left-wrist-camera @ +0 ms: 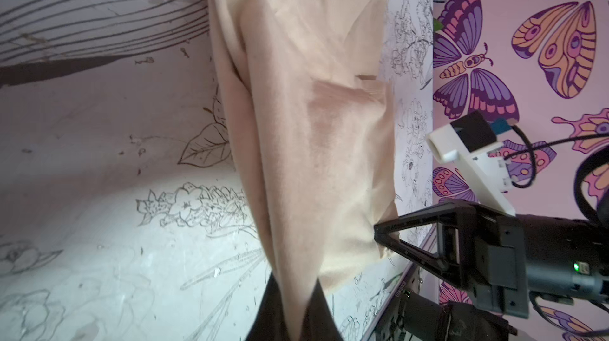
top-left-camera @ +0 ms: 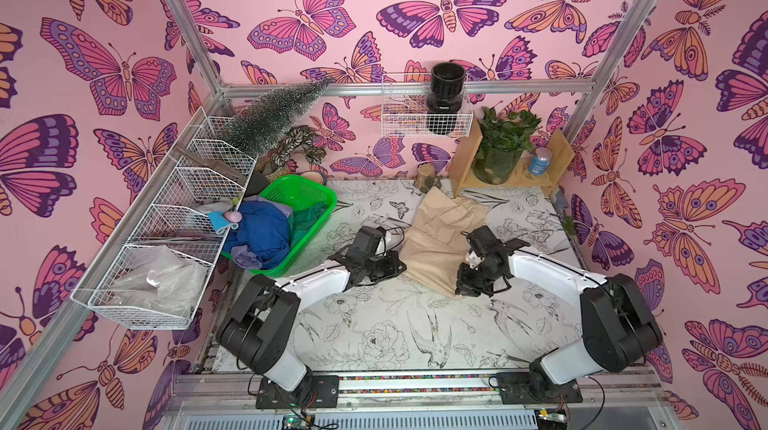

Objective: Fold and stack t-shirts
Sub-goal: Fold the T-shirt.

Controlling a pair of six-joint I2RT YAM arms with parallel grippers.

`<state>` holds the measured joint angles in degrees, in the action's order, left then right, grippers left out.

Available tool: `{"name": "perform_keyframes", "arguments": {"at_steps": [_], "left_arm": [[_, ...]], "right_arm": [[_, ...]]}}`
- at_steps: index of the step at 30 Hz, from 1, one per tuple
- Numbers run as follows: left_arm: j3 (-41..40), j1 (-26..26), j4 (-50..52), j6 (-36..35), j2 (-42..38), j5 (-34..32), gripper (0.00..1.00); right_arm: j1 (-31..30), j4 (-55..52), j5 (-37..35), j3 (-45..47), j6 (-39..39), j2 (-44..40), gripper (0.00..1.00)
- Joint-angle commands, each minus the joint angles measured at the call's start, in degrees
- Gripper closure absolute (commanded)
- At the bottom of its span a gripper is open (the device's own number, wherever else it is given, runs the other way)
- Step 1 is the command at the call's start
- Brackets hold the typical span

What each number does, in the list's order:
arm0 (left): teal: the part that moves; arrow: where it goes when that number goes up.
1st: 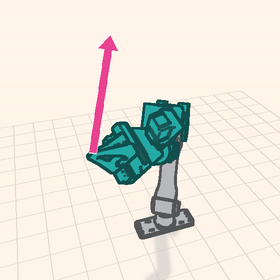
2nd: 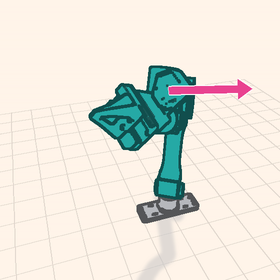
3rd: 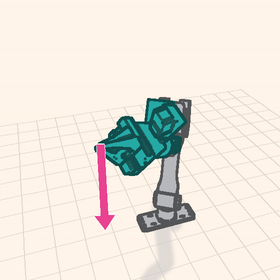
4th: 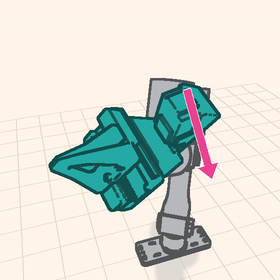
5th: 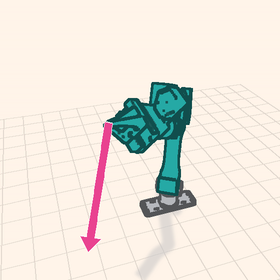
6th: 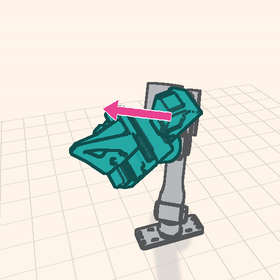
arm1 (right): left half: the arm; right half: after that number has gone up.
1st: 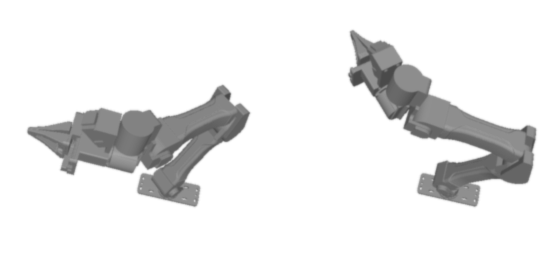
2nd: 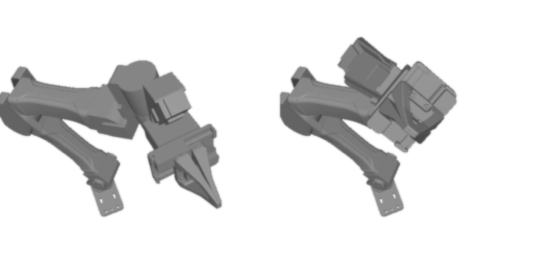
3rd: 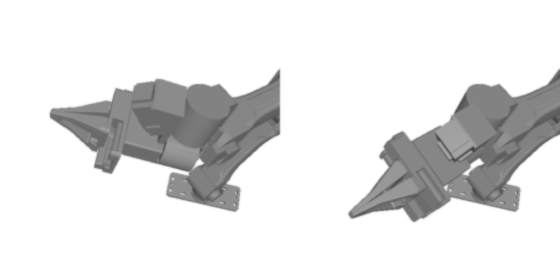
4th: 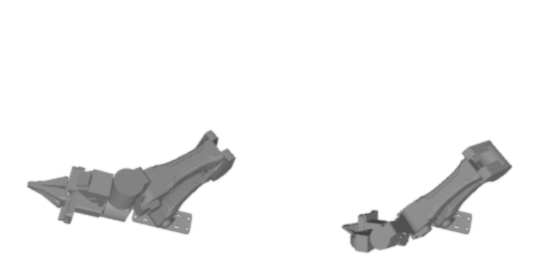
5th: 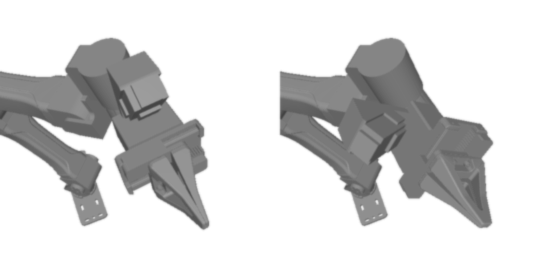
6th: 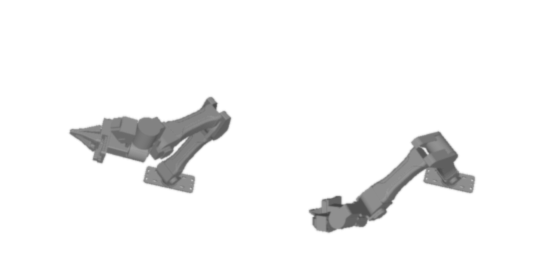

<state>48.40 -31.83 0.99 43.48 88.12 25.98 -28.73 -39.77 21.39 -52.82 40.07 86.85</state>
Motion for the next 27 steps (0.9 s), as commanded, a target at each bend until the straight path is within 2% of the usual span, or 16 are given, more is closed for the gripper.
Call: {"name": "perform_keyframes", "arguments": {"at_steps": [1,10,18,25,27], "left_arm": [[0.3,0.9,9.6,-2.2,-4.2,-0.9,1.00],[-1.9,0.2,16.9,-1.8,-12.0,0.4,1.00],[-2.6,-1.7,24.4,-2.2,-17.0,1.1,1.00],[0.5,-1.7,24.7,-2.8,-15.8,-1.3,1.00],[3.1,-1.7,24.8,-3.5,-11.8,-1.5,1.00]], "right_arm": [[-0.8,-8.1,1.7,1.5,-2.8,-1.6,1.00],[-3.6,-14.0,6.8,3.3,-3.9,-6.6,1.00],[-6.4,-18.7,8.3,4.3,-2.1,-14.0,1.00],[-6.4,-17.5,7.5,2.8,-2.2,-12.3,1.00],[-6.3,-16.6,6.4,1.4,-2.6,-10.5,1.00]]}}
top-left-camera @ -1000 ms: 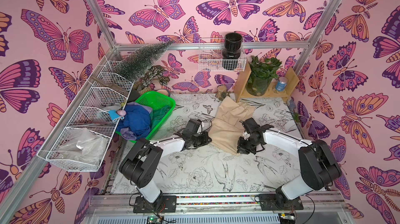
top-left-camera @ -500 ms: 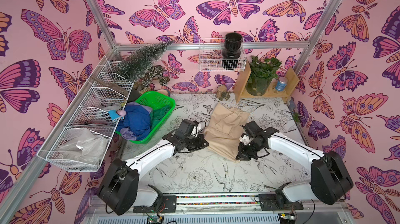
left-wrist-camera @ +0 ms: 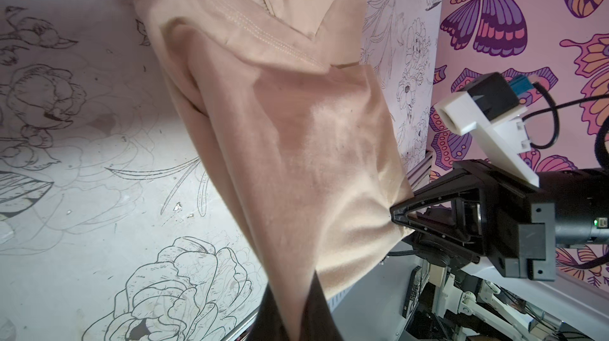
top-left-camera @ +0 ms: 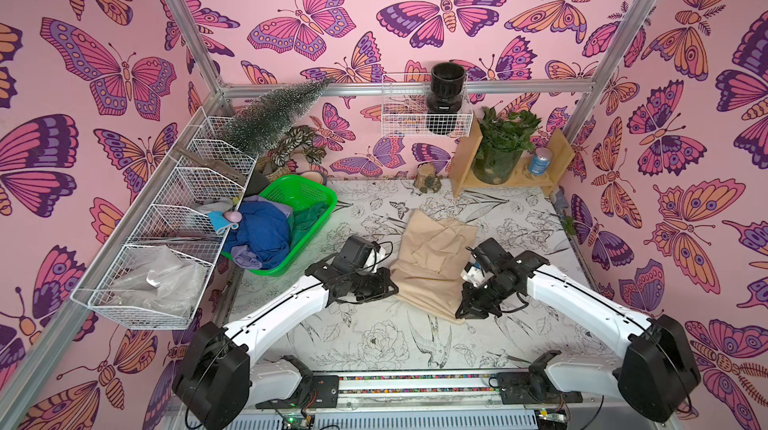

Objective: Fold and stack t-shirts
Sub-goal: Fold the T-shirt.

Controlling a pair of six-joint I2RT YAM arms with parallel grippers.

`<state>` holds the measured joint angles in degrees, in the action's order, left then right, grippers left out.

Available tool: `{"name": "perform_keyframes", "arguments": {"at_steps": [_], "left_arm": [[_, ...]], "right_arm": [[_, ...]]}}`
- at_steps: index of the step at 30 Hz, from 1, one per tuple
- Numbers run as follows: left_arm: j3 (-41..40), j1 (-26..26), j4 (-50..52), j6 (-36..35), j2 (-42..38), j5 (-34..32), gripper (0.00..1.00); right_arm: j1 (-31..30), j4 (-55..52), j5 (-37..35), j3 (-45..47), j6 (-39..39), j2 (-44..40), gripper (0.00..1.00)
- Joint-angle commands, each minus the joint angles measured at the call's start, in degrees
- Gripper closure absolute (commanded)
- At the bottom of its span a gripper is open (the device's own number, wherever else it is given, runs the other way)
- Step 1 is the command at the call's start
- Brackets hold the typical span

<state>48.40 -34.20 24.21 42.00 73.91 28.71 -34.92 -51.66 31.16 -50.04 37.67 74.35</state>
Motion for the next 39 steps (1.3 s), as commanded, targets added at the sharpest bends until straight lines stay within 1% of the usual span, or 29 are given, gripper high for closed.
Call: {"name": "perform_keyframes", "arguments": {"at_steps": [1,6,10,15,20,21,25,29,33,39], "left_arm": [[4.8,0.8,1.8,-2.2,3.9,-4.4,1.00],[14.3,1.4,2.3,-4.0,10.8,-4.8,1.00],[20.8,2.0,3.5,-5.7,15.7,-3.8,1.00],[24.9,2.8,4.9,-7.1,19.4,-3.4,1.00],[29.3,3.8,4.9,-7.8,22.5,-3.1,1.00],[30.5,4.2,5.0,-7.9,23.5,-3.0,1.00],[35.8,5.0,5.0,-8.9,28.1,-2.8,1.00],[41.1,5.5,4.9,-9.8,34.0,-2.6,1.00],[46.4,5.7,4.9,-9.6,40.6,-2.7,1.00],[51.9,6.1,4.5,-9.9,47.5,-3.6,1.00]], "right_arm": [[-0.1,-4.2,-4.4,-2.4,-0.3,2.9,1.00],[0.4,-5.7,-10.8,-10.7,-2.0,7.9,1.00],[1.4,-7.8,-11.5,-17.9,-4.9,11.9,1.00],[3.8,-10.0,-12.3,-23.8,-7.9,14.9,1.00],[9.0,-9.9,-11.7,-25.3,-9.4,15.1,1.00],[10.0,-9.9,-11.4,-25.4,-9.6,16.9,1.00],[13.3,-8.8,-9.3,-25.6,-10.3,17.6,1.00],[15.2,-6.5,-7.2,-26.2,-10.1,18.9,1.00],[16.3,-4.0,-7.3,-27.8,-9.9,21.0,1.00],[18.3,-2.2,-8.0,-31.4,-10.8,25.5,1.00]]}}
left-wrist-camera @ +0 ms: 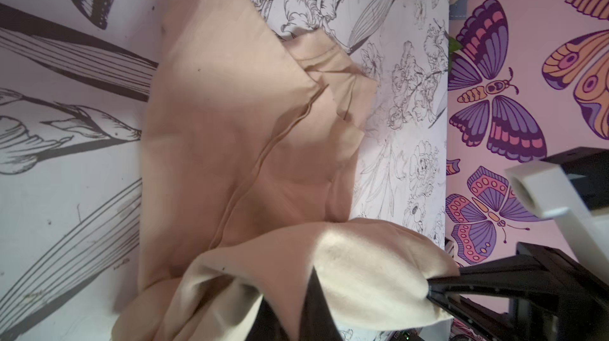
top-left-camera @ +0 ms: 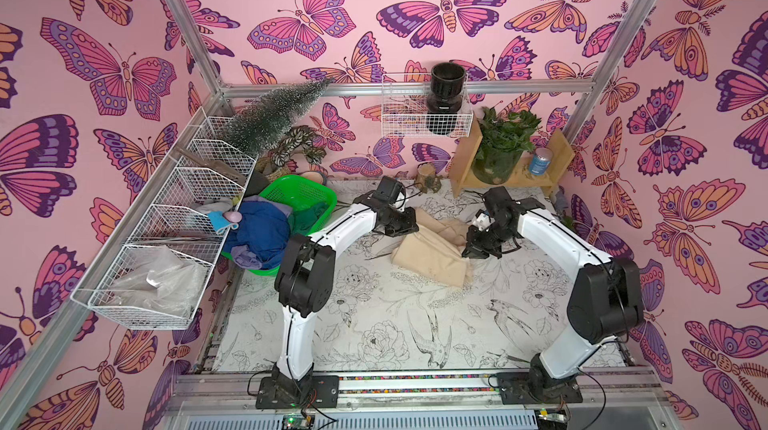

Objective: Fold and stack t-shirts
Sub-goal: Fold the T-shirt.

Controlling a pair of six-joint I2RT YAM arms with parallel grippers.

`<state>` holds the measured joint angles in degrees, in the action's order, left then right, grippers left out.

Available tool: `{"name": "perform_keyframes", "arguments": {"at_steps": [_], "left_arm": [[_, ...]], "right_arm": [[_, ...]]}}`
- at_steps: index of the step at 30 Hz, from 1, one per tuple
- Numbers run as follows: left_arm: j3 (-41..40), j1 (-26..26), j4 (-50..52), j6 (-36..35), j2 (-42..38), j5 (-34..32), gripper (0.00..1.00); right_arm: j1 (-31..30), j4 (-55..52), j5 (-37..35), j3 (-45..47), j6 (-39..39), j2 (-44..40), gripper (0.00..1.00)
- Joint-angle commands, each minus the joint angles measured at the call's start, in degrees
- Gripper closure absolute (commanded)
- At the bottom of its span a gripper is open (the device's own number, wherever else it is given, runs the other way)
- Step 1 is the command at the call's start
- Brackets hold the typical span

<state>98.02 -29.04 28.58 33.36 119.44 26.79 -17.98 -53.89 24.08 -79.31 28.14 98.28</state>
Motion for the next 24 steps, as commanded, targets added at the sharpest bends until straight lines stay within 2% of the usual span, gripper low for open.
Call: {"name": "perform_keyframes", "arguments": {"at_steps": [1,11,20,24], "left_arm": [[3.2,1.1,0.1,-0.9,3.1,-1.1,1.00],[9.6,2.0,0.0,-1.0,9.7,-2.9,1.00],[21.2,2.1,-0.3,1.5,18.1,-2.9,1.00],[23.1,2.2,-0.5,1.6,20.3,-4.8,1.00]], "right_arm": [[1.7,0.6,-0.8,-2.5,-1.4,2.4,1.00],[4.3,5.1,0.1,-4.2,-1.3,9.0,1.00],[8.3,6.4,0.2,-7.8,-0.8,12.6,1.00],[9.3,7.2,0.4,-8.1,-1.1,13.6,1.00]]}}
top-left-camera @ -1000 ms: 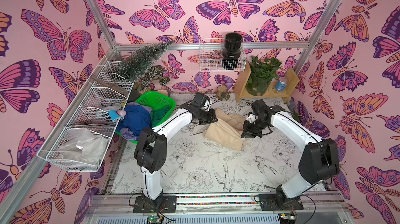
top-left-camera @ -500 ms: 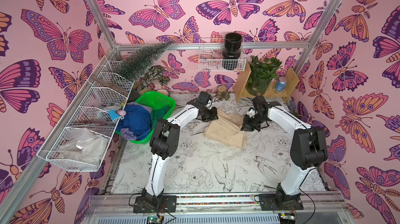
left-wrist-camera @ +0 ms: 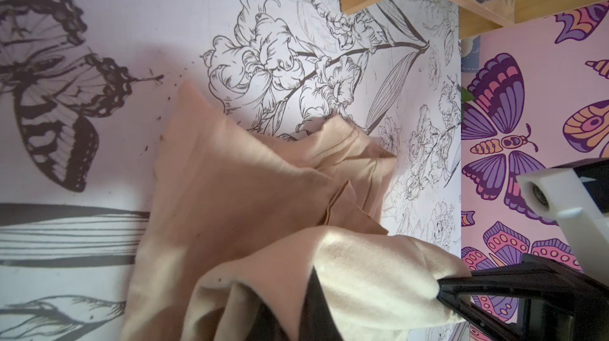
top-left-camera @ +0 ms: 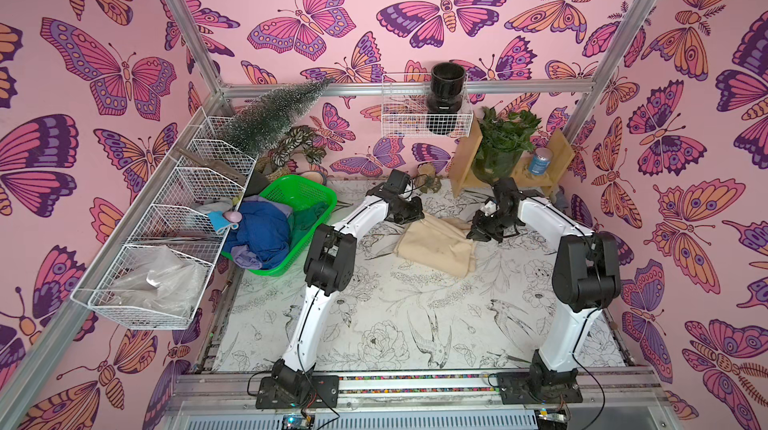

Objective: Fold and stack t-shirts
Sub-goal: Fold the T-shirt, then smooth out the T-shirt at the center of the board.

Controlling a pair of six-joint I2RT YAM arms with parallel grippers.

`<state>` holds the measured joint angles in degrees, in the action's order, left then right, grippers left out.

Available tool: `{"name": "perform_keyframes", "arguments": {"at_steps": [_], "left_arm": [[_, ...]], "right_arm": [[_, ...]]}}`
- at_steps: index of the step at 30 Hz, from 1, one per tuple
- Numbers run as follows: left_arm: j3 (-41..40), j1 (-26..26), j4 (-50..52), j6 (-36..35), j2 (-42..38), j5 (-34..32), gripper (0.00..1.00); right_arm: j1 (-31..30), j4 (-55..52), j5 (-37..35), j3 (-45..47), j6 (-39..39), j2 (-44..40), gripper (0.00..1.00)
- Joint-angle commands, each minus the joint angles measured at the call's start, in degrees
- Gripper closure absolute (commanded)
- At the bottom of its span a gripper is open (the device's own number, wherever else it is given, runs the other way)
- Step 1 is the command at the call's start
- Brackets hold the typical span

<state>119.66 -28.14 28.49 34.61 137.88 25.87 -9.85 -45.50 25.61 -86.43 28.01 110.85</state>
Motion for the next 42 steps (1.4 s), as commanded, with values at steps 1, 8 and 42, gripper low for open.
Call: {"name": "perform_keyframes", "arguments": {"at_steps": [1,8,42], "left_arm": [[1.5,1.3,-0.6,0.3,2.2,-4.5,1.00],[-0.2,1.7,-1.8,1.7,2.0,-8.0,0.95],[-54.2,-2.1,-12.2,5.9,-35.2,-18.6,0.82]], "right_arm": [[1.4,-1.0,-1.2,-1.0,-0.9,1.4,1.00],[1.5,0.6,0.9,-1.0,1.3,2.8,0.87],[-3.4,1.7,4.3,-1.2,1.8,6.2,1.00]]}}
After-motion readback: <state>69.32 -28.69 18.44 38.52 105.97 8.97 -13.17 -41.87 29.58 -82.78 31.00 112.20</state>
